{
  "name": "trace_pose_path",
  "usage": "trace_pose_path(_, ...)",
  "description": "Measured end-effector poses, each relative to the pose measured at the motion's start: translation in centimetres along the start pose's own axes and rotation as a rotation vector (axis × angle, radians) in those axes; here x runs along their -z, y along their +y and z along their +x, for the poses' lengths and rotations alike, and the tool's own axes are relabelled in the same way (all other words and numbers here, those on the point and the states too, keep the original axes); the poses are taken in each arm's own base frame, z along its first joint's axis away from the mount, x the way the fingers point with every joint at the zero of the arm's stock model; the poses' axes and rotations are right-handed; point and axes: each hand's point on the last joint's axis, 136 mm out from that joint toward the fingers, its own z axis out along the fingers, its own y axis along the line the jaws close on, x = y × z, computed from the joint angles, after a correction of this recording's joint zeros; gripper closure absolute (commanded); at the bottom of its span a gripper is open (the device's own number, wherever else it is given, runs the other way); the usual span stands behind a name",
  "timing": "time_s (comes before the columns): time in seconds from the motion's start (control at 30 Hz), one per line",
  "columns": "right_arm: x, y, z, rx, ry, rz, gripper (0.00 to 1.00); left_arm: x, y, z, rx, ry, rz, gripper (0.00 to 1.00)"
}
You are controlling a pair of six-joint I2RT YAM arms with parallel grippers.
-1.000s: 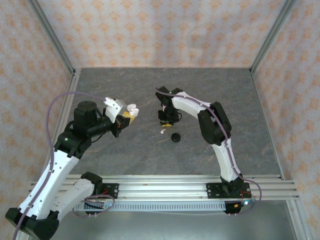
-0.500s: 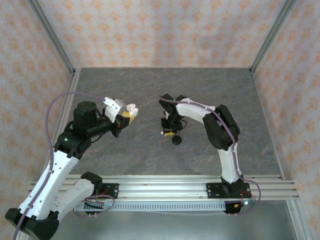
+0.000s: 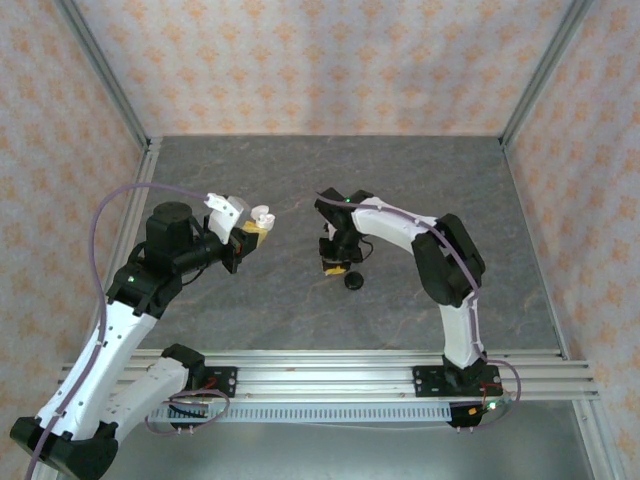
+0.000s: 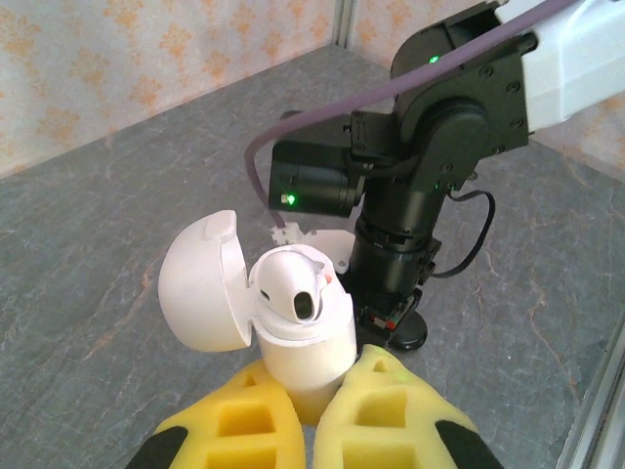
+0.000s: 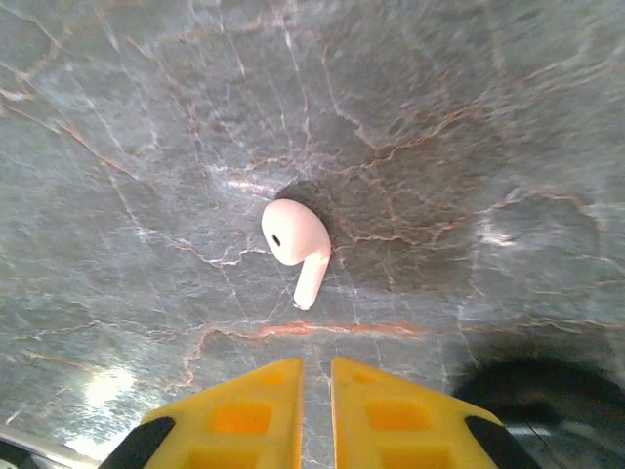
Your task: Insert wireless bluetooth earbuds into charging case
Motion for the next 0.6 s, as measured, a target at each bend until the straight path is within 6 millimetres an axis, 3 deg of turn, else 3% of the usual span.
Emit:
trace_pose_path(0.13,1.2,-0.2,-1.1,-0.052,-0.041,-0.004,0.69,0.1,0.0,-0.1,0.016,-0.003,0.000,1.00)
trace_pose_path(0.3,1.3,-0.4,-1.4,-0.107,-0.050,-0.007,0.63,0.4,-0.2,-0.3,0.020,-0.016,-0.001,1.00)
trace_pose_path(0.6,0.1,-0.2,-2.2,-0.133,-0.030,-0.004,0.61,0.5,-0.2,-0.3,0.028,-0.018,-0.002,1.00)
